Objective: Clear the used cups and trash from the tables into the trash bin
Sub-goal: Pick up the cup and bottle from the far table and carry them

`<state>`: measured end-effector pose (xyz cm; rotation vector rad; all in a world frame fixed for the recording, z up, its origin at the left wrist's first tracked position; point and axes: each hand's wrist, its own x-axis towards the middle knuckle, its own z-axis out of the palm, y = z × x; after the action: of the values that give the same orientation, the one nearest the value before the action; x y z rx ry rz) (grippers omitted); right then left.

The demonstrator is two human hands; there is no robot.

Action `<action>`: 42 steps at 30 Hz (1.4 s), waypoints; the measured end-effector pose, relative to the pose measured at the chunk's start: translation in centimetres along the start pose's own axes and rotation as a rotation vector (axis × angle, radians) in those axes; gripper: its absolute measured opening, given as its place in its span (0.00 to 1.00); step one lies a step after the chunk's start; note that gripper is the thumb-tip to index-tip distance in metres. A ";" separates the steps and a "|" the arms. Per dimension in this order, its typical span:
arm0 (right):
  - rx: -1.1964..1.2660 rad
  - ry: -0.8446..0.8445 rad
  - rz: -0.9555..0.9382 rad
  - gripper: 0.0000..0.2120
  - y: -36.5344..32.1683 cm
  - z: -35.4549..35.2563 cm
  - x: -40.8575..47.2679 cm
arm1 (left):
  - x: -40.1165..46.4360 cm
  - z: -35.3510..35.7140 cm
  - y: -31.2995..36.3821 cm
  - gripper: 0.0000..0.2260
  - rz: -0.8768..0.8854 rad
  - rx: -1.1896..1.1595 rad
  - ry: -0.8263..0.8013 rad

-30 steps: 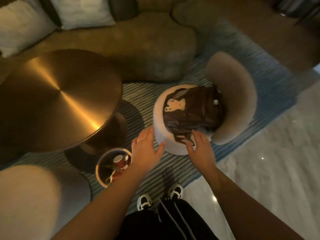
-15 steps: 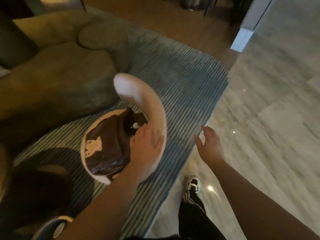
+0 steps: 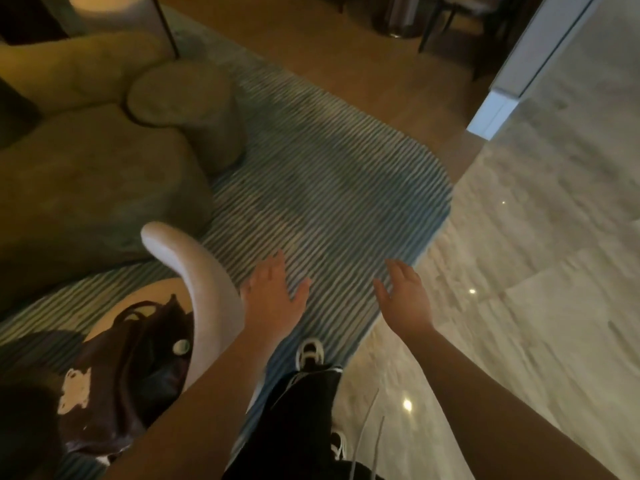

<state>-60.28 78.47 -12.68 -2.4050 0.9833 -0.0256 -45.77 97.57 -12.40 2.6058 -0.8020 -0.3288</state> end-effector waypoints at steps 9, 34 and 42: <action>-0.020 -0.049 -0.073 0.26 -0.5 -2.4 25.1 | 23.0 1.2 3.6 0.32 -0.101 -0.043 0.037; -0.049 -0.164 -0.320 0.25 -19.4 -11.2 102.8 | 96.9 -9.5 5.5 0.32 -0.368 -0.055 0.154; -0.080 -0.259 -0.461 0.24 -30.1 -13.4 125.5 | 118.3 -15.0 2.7 0.33 -0.496 -0.084 0.226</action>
<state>48.46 7.71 -9.02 -2.5754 0.3094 0.1575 53.53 31.51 -10.37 2.6686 -0.0572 -0.1900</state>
